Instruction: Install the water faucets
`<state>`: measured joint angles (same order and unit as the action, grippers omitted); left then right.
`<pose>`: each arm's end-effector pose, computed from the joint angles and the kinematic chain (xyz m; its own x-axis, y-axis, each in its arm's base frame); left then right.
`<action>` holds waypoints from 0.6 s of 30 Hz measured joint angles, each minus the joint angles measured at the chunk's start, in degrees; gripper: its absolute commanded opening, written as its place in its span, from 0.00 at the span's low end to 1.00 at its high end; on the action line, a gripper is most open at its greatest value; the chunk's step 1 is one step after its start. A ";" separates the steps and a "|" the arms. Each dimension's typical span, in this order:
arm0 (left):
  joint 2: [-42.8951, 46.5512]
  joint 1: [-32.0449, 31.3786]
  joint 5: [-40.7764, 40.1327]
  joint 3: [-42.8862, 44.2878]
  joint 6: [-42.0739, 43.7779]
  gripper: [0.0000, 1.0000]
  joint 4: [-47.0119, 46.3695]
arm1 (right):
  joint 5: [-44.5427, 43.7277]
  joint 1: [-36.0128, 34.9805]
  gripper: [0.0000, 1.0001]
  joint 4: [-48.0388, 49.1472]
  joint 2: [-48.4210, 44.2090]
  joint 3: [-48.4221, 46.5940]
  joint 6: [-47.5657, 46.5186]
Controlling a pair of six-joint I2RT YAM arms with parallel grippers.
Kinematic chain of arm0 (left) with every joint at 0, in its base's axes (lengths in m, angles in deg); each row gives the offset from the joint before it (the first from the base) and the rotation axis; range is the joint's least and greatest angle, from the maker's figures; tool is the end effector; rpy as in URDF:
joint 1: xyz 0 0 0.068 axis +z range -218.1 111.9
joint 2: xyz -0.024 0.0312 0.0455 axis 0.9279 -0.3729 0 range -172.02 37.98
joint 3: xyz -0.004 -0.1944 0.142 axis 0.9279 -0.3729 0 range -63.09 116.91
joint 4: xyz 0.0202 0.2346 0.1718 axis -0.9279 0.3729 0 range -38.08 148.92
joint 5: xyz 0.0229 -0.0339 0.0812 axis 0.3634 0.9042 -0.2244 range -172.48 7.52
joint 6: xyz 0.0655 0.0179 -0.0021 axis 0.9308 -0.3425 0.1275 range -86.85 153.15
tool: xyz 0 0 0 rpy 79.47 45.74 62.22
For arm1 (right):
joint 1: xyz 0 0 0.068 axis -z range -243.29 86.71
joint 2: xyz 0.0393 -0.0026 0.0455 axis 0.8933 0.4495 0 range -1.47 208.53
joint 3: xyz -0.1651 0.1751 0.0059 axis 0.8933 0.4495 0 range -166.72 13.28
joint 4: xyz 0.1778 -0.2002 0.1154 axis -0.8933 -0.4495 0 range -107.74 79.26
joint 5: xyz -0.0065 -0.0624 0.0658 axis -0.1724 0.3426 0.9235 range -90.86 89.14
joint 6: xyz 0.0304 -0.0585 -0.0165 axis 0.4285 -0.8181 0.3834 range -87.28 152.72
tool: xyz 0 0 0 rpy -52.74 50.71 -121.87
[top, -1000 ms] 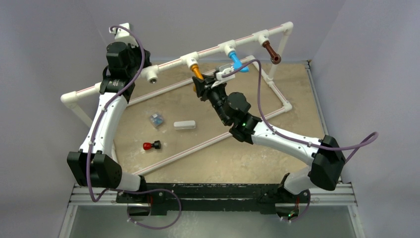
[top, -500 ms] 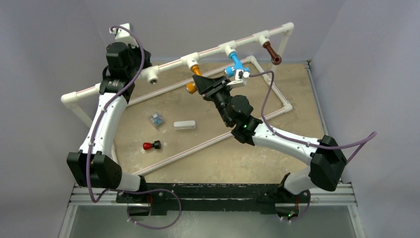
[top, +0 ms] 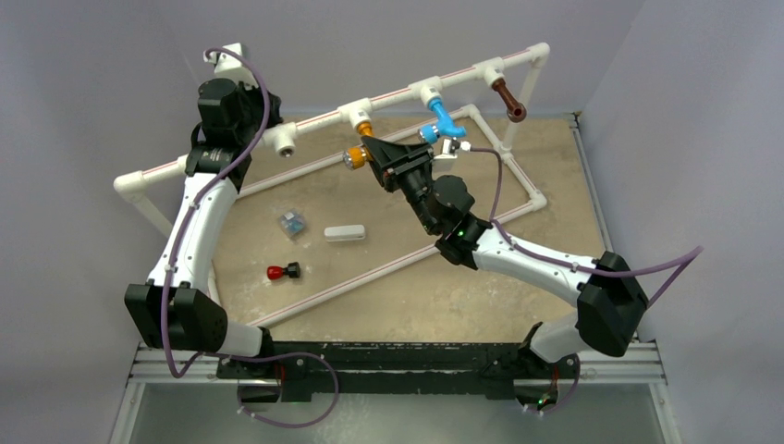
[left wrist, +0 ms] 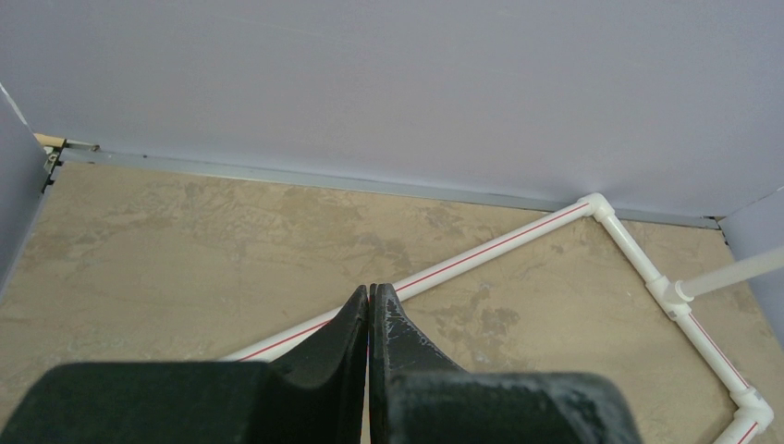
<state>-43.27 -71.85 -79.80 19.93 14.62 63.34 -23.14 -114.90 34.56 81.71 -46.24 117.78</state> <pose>0.3855 -0.0278 0.3886 -0.1939 -0.3055 -0.9323 0.0523 0.9457 -0.3207 0.2558 0.2898 0.3323 -0.4849 0.8725 0.0593 -0.2717 -0.2148 0.9381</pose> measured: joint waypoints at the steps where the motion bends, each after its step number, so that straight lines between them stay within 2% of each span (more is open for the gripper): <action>1: 0.00 -0.02 0.00 0.00 0.00 0.00 0.00 | 0.02 0.00 0.32 -0.11 0.00 0.00 0.02; 6: -0.17 0.00 0.07 0.02 0.00 0.00 -0.31 | 1.70 -0.07 0.60 0.04 -1.46 1.22 -0.37; 10: -0.15 0.02 0.11 0.02 -0.02 0.00 -0.42 | 2.97 -0.11 0.72 -0.20 -4.98 3.17 -2.29; 14: -0.17 0.04 0.11 0.02 -0.02 0.00 -0.48 | 3.82 -0.09 0.77 -0.44 -7.50 4.66 -5.03; 18: -0.17 0.04 0.09 0.02 -0.02 0.00 -0.48 | 3.80 -0.09 0.77 -3.23 -9.92 4.74 -9.33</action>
<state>-43.45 -71.81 -79.71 19.95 14.60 62.86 -19.34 -114.99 31.33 71.78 -41.50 108.44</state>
